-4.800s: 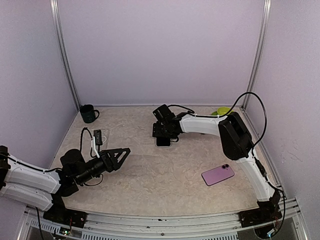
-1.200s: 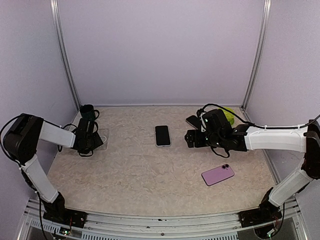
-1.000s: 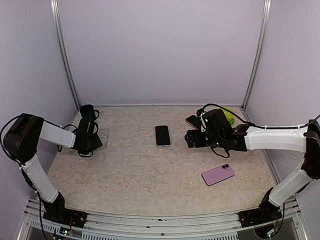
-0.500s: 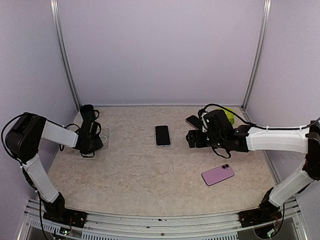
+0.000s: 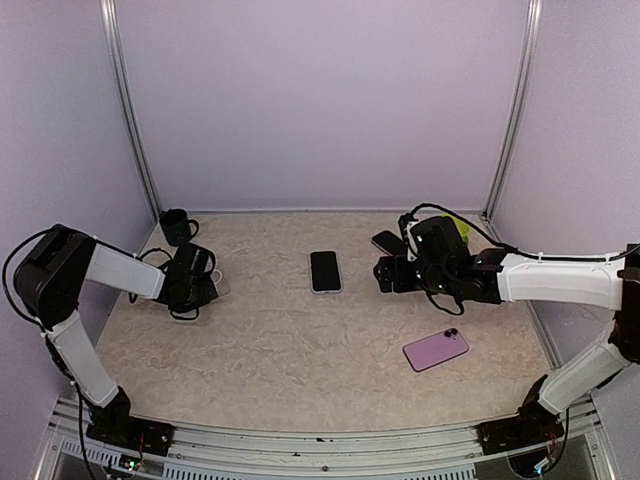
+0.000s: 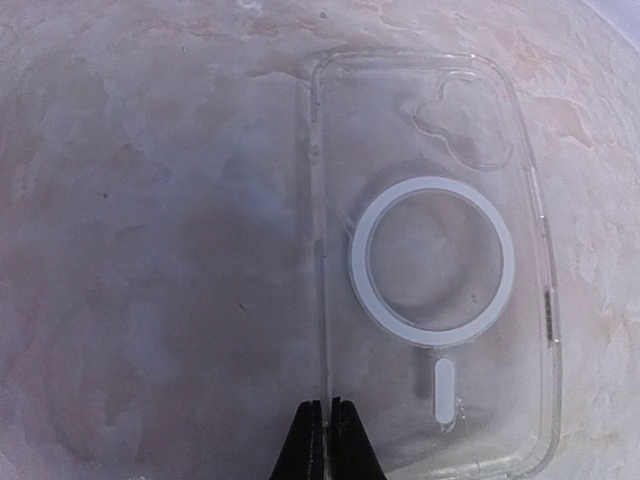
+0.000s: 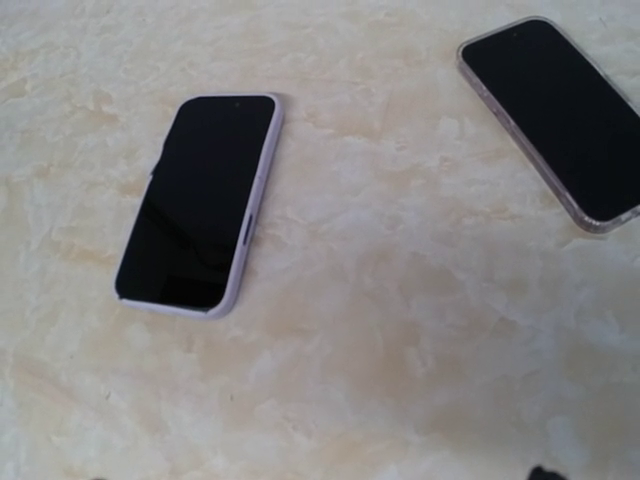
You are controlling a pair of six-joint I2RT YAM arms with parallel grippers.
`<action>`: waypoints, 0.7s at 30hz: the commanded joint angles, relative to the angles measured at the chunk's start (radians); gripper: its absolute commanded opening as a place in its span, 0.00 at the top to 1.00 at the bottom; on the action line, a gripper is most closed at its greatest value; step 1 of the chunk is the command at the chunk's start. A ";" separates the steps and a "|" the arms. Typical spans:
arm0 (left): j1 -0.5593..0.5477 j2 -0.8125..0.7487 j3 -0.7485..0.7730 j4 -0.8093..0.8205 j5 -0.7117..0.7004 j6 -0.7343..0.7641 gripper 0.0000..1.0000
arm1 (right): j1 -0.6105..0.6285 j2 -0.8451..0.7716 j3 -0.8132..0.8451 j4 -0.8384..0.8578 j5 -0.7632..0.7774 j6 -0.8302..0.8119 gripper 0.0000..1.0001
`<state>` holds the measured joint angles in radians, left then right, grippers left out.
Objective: Put the phone into the phone case
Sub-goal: Pick up the phone case from the corner of the board, then place the phone case at the center of the board.
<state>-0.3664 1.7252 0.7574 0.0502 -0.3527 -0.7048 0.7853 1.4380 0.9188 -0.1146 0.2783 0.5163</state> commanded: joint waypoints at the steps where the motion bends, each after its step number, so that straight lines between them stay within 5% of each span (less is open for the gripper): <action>1: -0.046 -0.025 0.001 -0.019 0.014 -0.053 1.00 | 0.009 -0.031 0.013 -0.003 0.030 -0.016 0.11; 21: -0.481 -0.126 0.031 -0.290 -0.055 -0.461 1.00 | 0.010 -0.033 -0.019 0.018 -0.015 -0.013 0.12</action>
<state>-0.7689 1.6299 0.8040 -0.1673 -0.3782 -1.0451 0.7853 1.4288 0.9173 -0.1135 0.2874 0.5045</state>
